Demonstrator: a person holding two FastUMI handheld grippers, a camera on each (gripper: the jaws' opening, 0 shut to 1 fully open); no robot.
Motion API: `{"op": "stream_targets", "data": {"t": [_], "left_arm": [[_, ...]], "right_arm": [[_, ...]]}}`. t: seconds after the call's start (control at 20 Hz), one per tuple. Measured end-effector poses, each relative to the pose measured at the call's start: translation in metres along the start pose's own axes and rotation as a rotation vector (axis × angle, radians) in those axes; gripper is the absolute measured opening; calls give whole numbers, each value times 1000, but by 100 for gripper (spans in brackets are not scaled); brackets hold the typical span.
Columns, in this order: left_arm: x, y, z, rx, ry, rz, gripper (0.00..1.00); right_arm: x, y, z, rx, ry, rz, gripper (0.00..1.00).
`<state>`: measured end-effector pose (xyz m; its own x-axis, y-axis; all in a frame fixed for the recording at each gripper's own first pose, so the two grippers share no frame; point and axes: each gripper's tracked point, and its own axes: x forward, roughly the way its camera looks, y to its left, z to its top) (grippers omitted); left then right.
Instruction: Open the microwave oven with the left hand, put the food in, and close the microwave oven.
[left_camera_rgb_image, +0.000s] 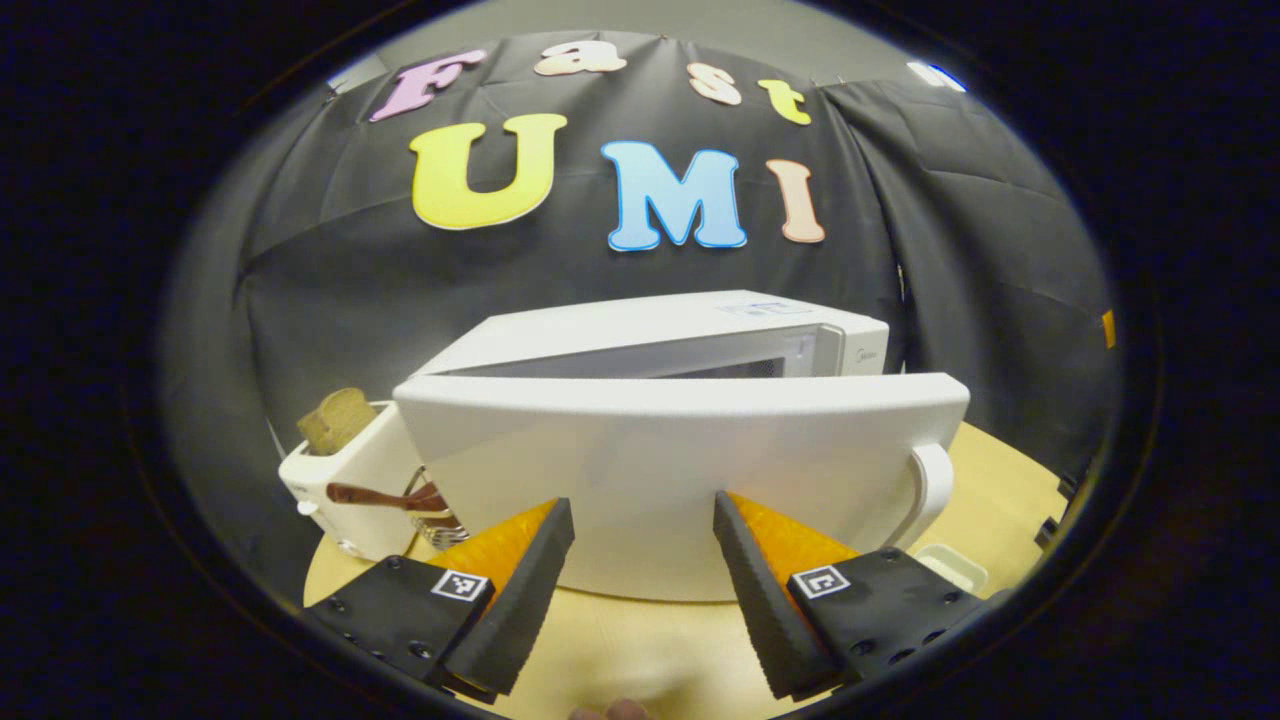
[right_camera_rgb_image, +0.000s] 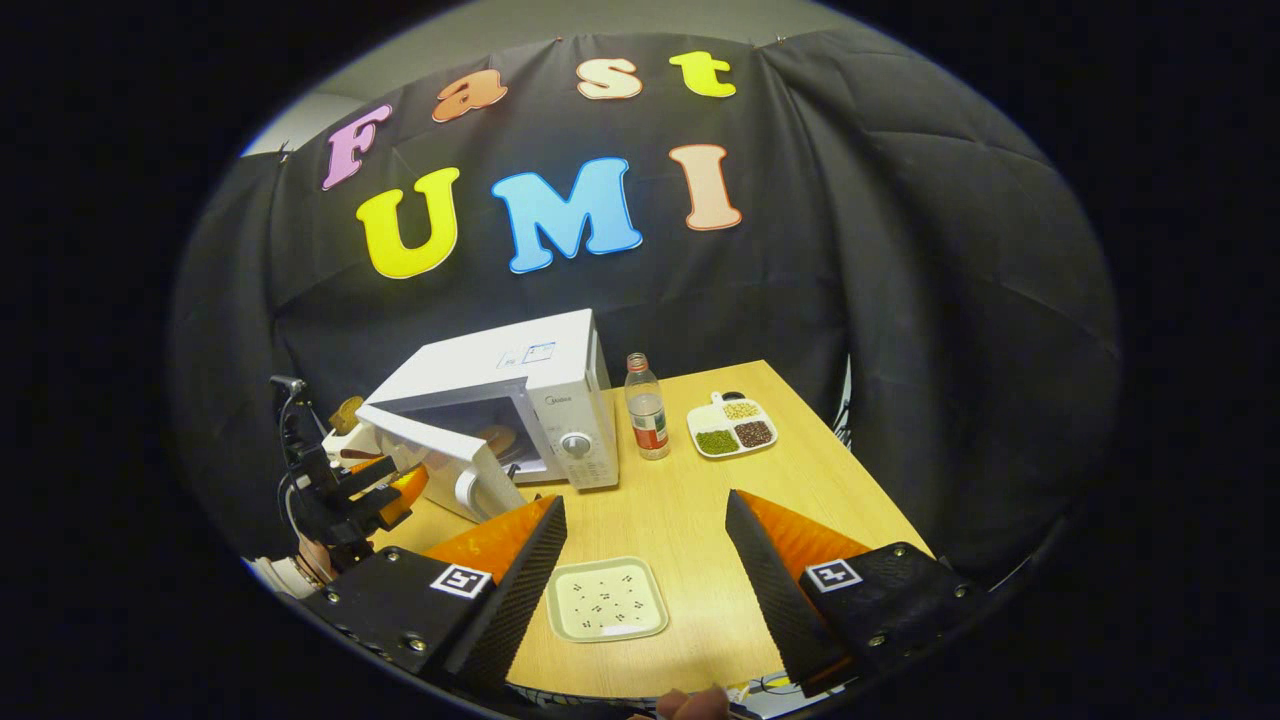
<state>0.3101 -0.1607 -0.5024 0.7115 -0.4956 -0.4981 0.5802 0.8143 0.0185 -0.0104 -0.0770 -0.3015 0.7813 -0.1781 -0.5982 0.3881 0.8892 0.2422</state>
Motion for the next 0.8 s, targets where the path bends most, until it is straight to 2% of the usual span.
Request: {"op": "stream_targets", "data": {"t": [0.25,0.4,0.45,0.55,0.65,0.8], "left_arm": [[52,-8,18,15,-10,-7,97],[65,-13,21,-57,-8,-3,96],[68,-17,18,-46,2,-9,94],[67,-24,14,-17,23,-12,97],[58,-27,18,0,32,-12,96],[11,-39,23,-41,40,-12,95]], "right_arm": [[9,-15,1,24,10,-28,98],[15,-18,5,34,8,-28,98],[16,-17,7,32,6,-20,98],[20,-15,10,23,7,-1,98],[22,-9,17,12,-11,32,98],[28,-4,27,-22,-51,84,98]]}}
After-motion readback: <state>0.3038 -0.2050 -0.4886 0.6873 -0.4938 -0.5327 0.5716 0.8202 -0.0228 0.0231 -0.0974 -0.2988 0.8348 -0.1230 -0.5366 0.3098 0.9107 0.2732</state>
